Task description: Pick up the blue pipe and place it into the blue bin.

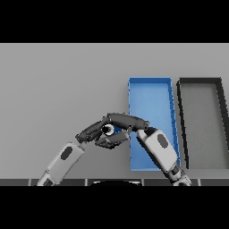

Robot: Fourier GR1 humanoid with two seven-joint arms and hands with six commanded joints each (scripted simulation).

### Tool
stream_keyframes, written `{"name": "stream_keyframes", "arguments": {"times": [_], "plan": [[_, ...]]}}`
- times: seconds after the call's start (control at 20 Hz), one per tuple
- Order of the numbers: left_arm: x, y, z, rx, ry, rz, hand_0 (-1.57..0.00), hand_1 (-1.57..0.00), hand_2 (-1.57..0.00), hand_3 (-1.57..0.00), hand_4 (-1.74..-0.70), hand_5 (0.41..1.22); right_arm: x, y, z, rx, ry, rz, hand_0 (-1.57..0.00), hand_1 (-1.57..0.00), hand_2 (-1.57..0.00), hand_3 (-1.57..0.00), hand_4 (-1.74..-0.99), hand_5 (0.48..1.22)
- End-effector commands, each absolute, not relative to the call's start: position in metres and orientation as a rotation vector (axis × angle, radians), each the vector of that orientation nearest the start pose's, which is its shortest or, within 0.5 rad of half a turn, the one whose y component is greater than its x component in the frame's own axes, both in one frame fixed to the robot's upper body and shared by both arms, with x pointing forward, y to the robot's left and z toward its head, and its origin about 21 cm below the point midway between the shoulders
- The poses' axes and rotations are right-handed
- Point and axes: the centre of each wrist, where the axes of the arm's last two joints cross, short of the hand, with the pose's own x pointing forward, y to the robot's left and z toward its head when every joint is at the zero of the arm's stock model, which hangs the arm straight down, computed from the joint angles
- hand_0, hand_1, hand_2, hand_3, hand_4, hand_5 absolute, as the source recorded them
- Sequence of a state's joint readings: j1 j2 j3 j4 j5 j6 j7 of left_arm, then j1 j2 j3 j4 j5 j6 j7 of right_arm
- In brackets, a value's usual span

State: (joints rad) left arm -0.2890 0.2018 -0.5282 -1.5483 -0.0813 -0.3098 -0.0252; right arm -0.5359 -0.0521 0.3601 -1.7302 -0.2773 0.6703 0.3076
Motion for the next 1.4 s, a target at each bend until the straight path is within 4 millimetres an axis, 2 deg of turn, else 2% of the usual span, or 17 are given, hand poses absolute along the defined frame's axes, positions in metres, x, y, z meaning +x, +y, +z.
{"name": "stream_keyframes", "arguments": {"times": [0.0,0.1,0.2,0.35,0.45,0.6,0.7,0.8,0.95,1.1,1.2,1.35], "plan": [[0.27,0.126,0.041,-0.438,-1.6,-1.031,-0.05,-0.05,-0.04,-0.05,-0.89,0.617,0.289,-0.094,0.166,0.858,-1.654,1.218,-1.57,-1.57,-1.57,-1.57,-1.491,1.219],[0.274,0.127,0.046,-0.442,-1.602,-1.006,-0.03,-0.03,-0.03,-0.03,-0.89,0.587,0.285,-0.092,0.164,0.887,-1.665,1.211,-1.57,-1.57,-1.57,-1.57,-1.49,1.22],[0.272,0.128,0.04,-0.432,-1.575,-0.994,-0.02,-0.02,-0.02,-0.02,-0.9,0.569,0.287,-0.093,0.17,0.901,-1.666,1.178,-1.57,-1.57,-1.57,-1.57,-1.488,1.22],[0.27,0.127,0.042,-0.429,-1.554,-0.989,-0.01,-0.01,-0.01,-0.01,-0.9,0.548,0.291,-0.093,0.179,0.93,-1.619,1.117,-1.57,-1.57,-1.57,-1.57,-1.491,1.221],[0.267,0.126,0.04,-0.427,-1.535,-0.986,-0.01,-0.01,0.0,-0.01,-0.91,0.534,0.289,-0.1,0.19,0.977,-1.593,1.09,-1.57,-1.57,-1.57,-1.57,-1.581,1.221],[0.269,0.121,0.04,-0.418,-1.517,-1.002,0.0,0.0,0.0,0.0,-0.92,0.507,0.292,-0.103,0.222,1.02,-1.571,1.004,-1.57,-1.57,-1.57,-1.57,-1.659,1.221],[0.267,0.124,0.039,-0.43,-1.516,-0.999,0.0,0.0,0.0,0.0,-0.92,0.503,0.296,-0.111,0.245,1.05,-1.575,0.94,-1.57,-1.57,-1.57,-1.57,-1.689,1.171],[0.266,0.123,0.038,-0.425,-1.507,-1.006,0.0,0.0,0.0,0.0,-0.92,0.503,0.304,-0.114,0.282,1.104,-1.642,0.887,-1.57,-1.57,-1.57,-1.57,-1.707,1.141],[0.263,0.124,0.046,-0.43,-1.542,-1.003,0.0,0.0,0.0,0.0,-0.91,0.502,0.318,-0.126,0.321,1.029,-1.785,0.828,-1.57,-1.57,-1.57,-1.57,-1.724,1.117],[0.263,0.13,0.041,-0.433,-1.526,-0.999,0.0,0.0,0.0,0.0,-0.91,0.492,0.34,-0.142,0.344,0.872,-1.863,0.713,-1.57,-1.57,-1.57,-1.57,-1.732,1.117],[0.263,0.132,0.044,-0.449,-1.539,-0.998,0.0,0.0,0.0,0.0,-0.91,0.491,0.358,-0.156,0.34,0.769,-1.855,0.61,-1.57,-1.57,-1.57,-1.57,-1.735,1.131],[0.266,0.135,0.043,-0.434,-1.526,-0.988,0.0,0.0,0.0,0.0,-0.91,0.487,0.386,-0.186,0.318,0.598,-1.79,0.503,-1.57,-1.57,-1.57,-1.57,-1.738,1.129]]}}
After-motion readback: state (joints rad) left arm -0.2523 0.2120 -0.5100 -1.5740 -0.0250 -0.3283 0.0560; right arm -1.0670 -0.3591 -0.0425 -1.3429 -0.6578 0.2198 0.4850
